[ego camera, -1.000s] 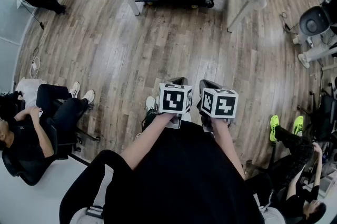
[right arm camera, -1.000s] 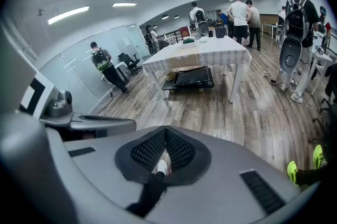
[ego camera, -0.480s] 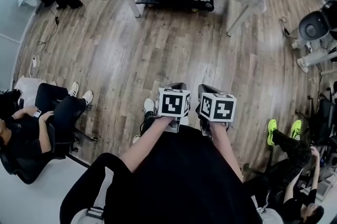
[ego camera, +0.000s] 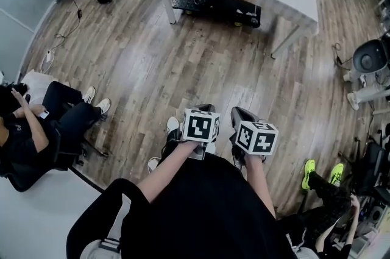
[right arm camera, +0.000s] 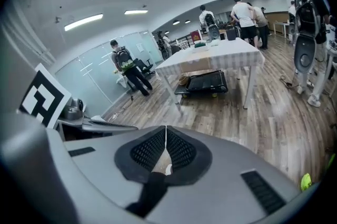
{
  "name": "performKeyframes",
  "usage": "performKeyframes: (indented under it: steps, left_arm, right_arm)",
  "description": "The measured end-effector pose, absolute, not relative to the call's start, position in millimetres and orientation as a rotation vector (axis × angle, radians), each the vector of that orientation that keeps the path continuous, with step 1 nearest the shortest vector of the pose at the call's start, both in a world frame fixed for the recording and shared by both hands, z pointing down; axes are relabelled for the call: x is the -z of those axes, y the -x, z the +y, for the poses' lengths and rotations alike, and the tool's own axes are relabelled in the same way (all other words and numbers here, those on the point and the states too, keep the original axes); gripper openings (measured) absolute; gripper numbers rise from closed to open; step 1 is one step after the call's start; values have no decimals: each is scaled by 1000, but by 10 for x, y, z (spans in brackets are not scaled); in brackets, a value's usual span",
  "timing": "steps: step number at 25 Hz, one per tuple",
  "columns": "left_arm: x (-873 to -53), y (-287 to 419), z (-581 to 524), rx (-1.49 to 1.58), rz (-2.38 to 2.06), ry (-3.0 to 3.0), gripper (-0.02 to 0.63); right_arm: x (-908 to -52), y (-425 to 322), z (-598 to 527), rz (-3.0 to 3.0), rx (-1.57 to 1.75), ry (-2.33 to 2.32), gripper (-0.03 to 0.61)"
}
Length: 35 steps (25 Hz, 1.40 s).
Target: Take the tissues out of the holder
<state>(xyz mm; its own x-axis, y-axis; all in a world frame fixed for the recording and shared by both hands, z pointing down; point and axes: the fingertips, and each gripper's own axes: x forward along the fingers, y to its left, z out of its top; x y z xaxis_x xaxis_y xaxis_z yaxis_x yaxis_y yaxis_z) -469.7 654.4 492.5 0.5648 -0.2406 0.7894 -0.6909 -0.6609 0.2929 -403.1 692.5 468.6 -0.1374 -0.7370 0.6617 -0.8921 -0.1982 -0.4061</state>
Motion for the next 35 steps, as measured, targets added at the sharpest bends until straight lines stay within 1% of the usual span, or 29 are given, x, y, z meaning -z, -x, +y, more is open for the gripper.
performKeyframes:
  steps: [5,8,12,16,19,27,31,35]
  left_arm:
    - [-4973,4968,6397,-998,-816,-2141,6]
    - [-5010,5010,6240,-999,-827,-2124,6]
    - [-5065,4831,5910,-1002,-798,-2124,6]
    - [-5089,4544,5449,-1006,-758,-2153,6]
    - [-5002,4366,5020,-999,-739,-2189,6]
    - [-4810,4168,3965,-984,-679,-2225,6]
    - [-4840,4132,3701,-994,-617,-2232,6]
    - [-4930,3937,3594,-1017,-548,-2227,6]
  right_arm:
    - [-4666,4236,6665,-2008,-1226,-1845,15]
    - [-4644,4324,6493,-2058,-1232,-1815,17]
    - [-4667,4220,6265,-2051,-1238,-1796,18]
    - [-4664,4006,5900,-2030,-1238,-1785,37]
    - [-4597,3861,5494,-2026,-1225,-1777,86]
    - [-4388,3623,4447,-1964,-1197,-1852,97]
    - [-4387,3615,4199,-1920,-1220,-1908,106]
    - [-4490,3422,4138,-1824,-1261,-1948,104]
